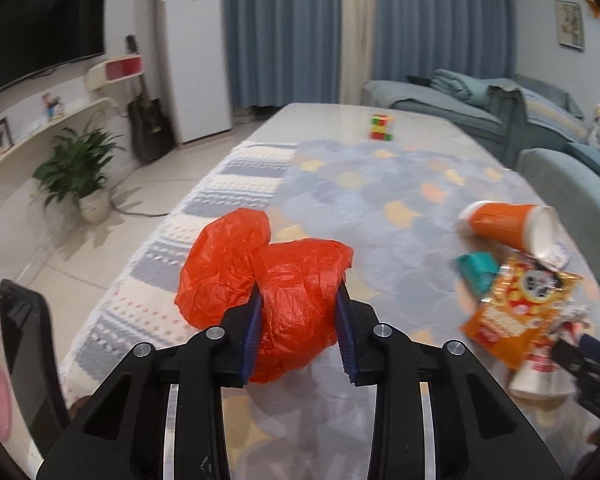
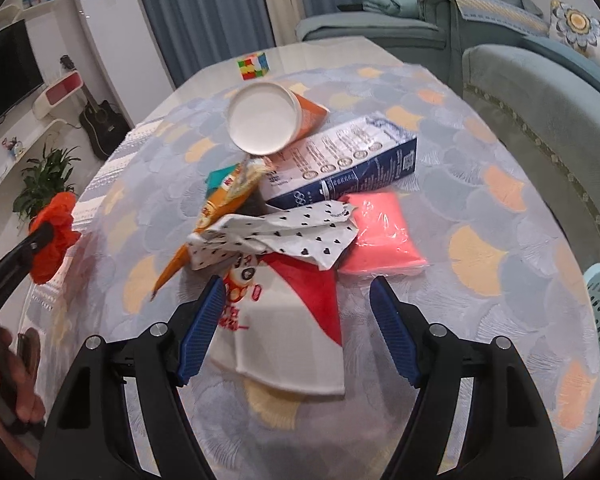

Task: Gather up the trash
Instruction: 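Grasp the orange plastic bag with the left tool while the right tool grasps the red-white paper cup, then carry the bag and paper cup to the basket and open both tools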

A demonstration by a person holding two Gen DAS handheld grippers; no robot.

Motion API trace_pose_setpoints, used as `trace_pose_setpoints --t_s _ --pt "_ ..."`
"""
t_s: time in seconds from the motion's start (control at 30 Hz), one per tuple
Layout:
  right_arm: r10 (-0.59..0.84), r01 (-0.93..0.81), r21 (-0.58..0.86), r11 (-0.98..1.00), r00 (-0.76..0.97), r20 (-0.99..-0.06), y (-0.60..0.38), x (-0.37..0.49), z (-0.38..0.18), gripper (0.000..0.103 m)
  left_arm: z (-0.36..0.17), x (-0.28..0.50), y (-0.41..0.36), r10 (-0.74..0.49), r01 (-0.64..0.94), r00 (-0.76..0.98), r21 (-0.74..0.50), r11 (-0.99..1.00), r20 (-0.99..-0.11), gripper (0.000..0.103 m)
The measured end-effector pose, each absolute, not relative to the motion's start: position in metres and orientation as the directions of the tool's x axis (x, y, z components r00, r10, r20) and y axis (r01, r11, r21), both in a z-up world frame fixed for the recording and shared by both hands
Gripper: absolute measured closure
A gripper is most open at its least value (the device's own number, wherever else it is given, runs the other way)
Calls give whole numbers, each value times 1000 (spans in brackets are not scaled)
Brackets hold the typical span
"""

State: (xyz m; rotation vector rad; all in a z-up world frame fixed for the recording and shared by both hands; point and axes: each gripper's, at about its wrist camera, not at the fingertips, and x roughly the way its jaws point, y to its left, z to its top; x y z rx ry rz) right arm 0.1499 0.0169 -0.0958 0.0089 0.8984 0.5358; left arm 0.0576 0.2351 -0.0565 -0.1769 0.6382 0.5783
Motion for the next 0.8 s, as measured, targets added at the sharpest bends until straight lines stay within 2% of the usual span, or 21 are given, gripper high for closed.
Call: trace_pose_setpoints --t_s 0.3,0.37,0.47,0.8 --pt "521 -438 340 832 406 -751 21 163 -109 33 -58 65 196 340 -416 733 6 909 -590 72" --pt "538 -448 355 820 394 -746 22 162 -109 42 -58 66 191 325 -396 741 7 918 -588 72" --pt "556 -457 373 808 378 -740 20 160 -109 43 -57 66 187 306 -374 750 5 927 -587 72" --pt "590 -477 388 789 411 -695 -10 133 -91 62 -54 57 177 243 -323 771 -33 946 -589 72"
